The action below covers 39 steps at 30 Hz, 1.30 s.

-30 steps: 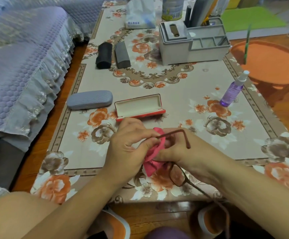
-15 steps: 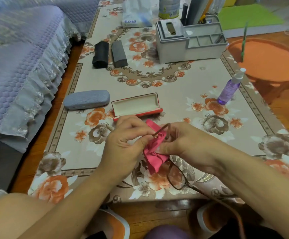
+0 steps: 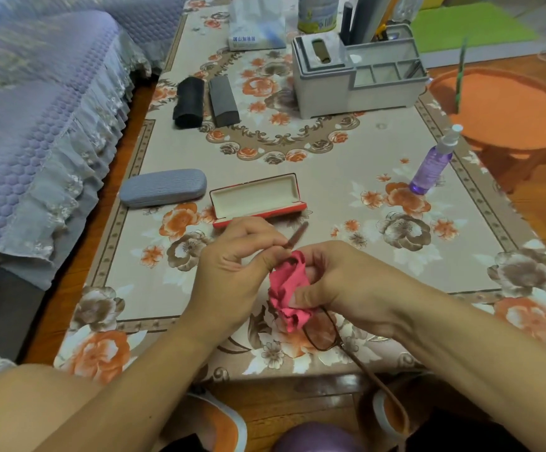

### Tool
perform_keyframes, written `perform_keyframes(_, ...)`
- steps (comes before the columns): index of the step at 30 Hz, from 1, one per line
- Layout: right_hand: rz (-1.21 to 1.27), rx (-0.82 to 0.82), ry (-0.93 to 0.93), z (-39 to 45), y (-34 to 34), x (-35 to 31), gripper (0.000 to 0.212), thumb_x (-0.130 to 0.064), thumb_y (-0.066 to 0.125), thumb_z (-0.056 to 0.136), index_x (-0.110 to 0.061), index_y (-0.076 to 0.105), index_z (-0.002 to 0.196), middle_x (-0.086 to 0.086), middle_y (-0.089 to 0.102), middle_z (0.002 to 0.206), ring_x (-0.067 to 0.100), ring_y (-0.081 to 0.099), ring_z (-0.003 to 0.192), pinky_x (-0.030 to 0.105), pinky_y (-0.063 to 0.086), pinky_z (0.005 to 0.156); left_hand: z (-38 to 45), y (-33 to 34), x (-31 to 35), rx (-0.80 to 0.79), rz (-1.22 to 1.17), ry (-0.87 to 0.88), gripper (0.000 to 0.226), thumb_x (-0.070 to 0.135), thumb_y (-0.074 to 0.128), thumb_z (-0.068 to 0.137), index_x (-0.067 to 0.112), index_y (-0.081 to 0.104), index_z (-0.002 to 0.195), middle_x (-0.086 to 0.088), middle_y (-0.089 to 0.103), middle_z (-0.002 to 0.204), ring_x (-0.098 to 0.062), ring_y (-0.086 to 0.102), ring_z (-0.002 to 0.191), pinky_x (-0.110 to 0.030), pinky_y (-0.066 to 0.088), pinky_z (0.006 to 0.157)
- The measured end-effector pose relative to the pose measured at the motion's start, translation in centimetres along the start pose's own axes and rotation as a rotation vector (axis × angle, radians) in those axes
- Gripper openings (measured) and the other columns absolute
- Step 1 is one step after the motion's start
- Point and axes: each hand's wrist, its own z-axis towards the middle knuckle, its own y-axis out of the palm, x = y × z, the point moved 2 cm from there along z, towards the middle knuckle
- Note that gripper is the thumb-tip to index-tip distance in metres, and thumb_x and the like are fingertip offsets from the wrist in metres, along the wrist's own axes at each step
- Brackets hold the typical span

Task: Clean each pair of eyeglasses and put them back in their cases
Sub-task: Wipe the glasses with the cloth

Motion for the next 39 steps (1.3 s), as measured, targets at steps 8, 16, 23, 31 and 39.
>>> perform_keyframes(8,0.082,0.077,-0.026,0.2,-0.2,-0.2,0.017,0.016,0.057,0.090,0.005,0.069,0.097,0.014,0.072,0.076,0.025,0.070,0.068,0.045,0.059,0.077,-0.7,1.0,0.3,-0.008,0.000,-0.044,0.019,0.004,0.070,0.089,0.020,0.077,0.094,-0.004,0.065,0.090,-0.004,0.062,0.089,-0.017,0.049,0.081)
perform_keyframes(16,-0.053,-0.059,0.047,0.2,-0.5,0.4,0.021,0.019,0.056,0.089,0.005,0.067,0.099,0.017,0.074,0.080,0.033,0.070,0.072,0.052,0.057,0.080,-0.4,-0.1,0.2,-0.030,0.044,-0.086,0.018,0.005,0.072,0.088,0.022,0.077,0.092,0.007,0.069,0.093,-0.005,0.064,0.093,-0.014,0.046,0.085)
perform_keyframes(23,0.023,0.090,-0.048,0.4,-0.2,1.1,0.017,0.020,0.058,0.087,0.014,0.066,0.101,0.023,0.071,0.078,0.033,0.069,0.066,0.043,0.061,0.073,-1.1,1.0,0.2,-0.027,0.036,-0.092,0.014,0.010,0.069,0.087,0.013,0.081,0.094,0.005,0.068,0.093,-0.018,0.066,0.094,-0.024,0.051,0.084)
perform_keyframes(31,-0.171,0.088,-0.135,0.4,0.4,0.2,0.005,-0.002,0.068,0.092,-0.002,0.068,0.097,0.016,0.075,0.081,0.031,0.075,0.074,0.042,0.061,0.074,-1.0,0.1,0.4,0.032,0.070,-0.084,0.018,0.011,0.067,0.091,0.027,0.074,0.093,0.004,0.065,0.094,-0.009,0.063,0.094,-0.015,0.047,0.083)
perform_keyframes(39,-0.099,0.155,-0.125,0.1,0.7,0.5,0.029,-0.017,0.055,0.103,0.004,0.068,0.088,0.012,0.062,0.062,0.022,0.061,0.048,0.026,0.051,0.049,-1.2,0.7,0.7,0.013,-0.048,-0.139,0.029,0.000,0.069,0.088,0.028,0.074,0.095,0.011,0.060,0.093,-0.003,0.059,0.091,-0.013,0.046,0.079)
